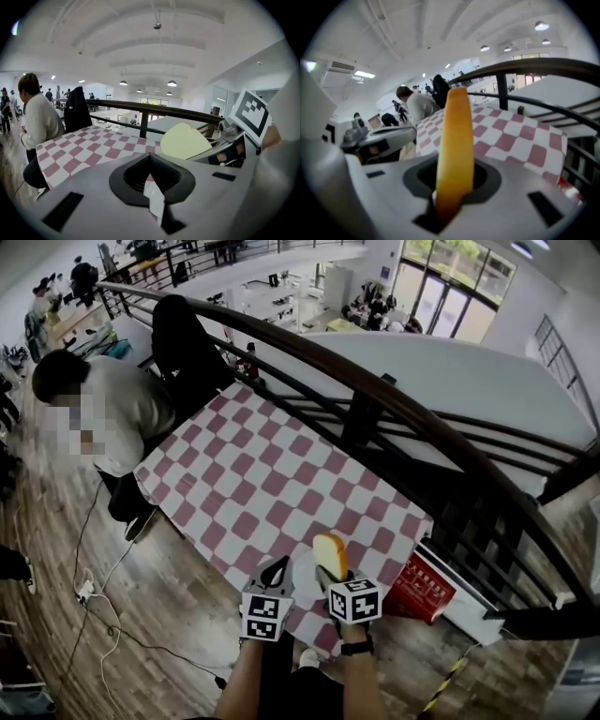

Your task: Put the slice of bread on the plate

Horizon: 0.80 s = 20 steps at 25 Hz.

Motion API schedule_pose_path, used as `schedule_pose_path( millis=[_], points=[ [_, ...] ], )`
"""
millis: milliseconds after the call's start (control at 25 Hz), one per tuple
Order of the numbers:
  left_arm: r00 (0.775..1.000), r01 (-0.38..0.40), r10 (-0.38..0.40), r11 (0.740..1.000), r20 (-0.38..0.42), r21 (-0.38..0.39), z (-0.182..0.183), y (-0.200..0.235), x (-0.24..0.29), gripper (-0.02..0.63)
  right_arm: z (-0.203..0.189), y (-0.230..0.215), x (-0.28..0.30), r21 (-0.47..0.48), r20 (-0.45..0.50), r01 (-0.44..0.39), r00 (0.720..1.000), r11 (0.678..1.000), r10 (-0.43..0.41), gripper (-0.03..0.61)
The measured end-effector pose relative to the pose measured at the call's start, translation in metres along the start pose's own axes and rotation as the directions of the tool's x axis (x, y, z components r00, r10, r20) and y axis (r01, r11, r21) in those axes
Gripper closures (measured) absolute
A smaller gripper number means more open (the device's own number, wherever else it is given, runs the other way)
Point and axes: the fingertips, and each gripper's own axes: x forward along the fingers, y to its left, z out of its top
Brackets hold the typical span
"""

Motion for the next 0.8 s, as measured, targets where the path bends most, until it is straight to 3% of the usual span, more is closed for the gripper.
schedule_pose_path(
  millis=[200, 400, 520, 680, 800],
  points=[
    [0.998, 0.022, -0.025, 0.998, -0.066, -0.053, -0.033, -0.021, 0.018, 0.598, -0.068, -0.015, 0.02, 0.122, -0.182, -0.034, 0.982, 0.992, 0.056, 0.48],
    [0.992, 0.039, -0.047, 0.997, -0.118, -0.064, -0.046, -0.018, 0.024, 0.598, -0.108, -0.007, 0.047, 0.252, -0.283, -0.035, 0.953, 0.967, 0.108, 0.48],
    [0.99, 0.035, -0.045, 0.997, -0.135, -0.075, -0.049, -0.011, 0.026, 0.598, -0.122, -0.003, 0.06, 0.275, -0.337, -0.027, 0.934, 0.961, 0.123, 0.48],
    [0.989, 0.022, -0.032, 0.997, -0.147, -0.073, -0.047, 0.002, 0.027, 0.598, -0.123, -0.012, 0.069, 0.246, -0.361, 0.066, 0.932, 0.967, 0.028, 0.449],
    [0.989, 0.015, -0.025, 0.997, -0.144, -0.071, -0.039, 0.008, 0.029, 0.598, -0.121, -0.021, 0.072, 0.144, -0.393, 0.138, 0.917, 0.98, -0.071, 0.337]
  ],
)
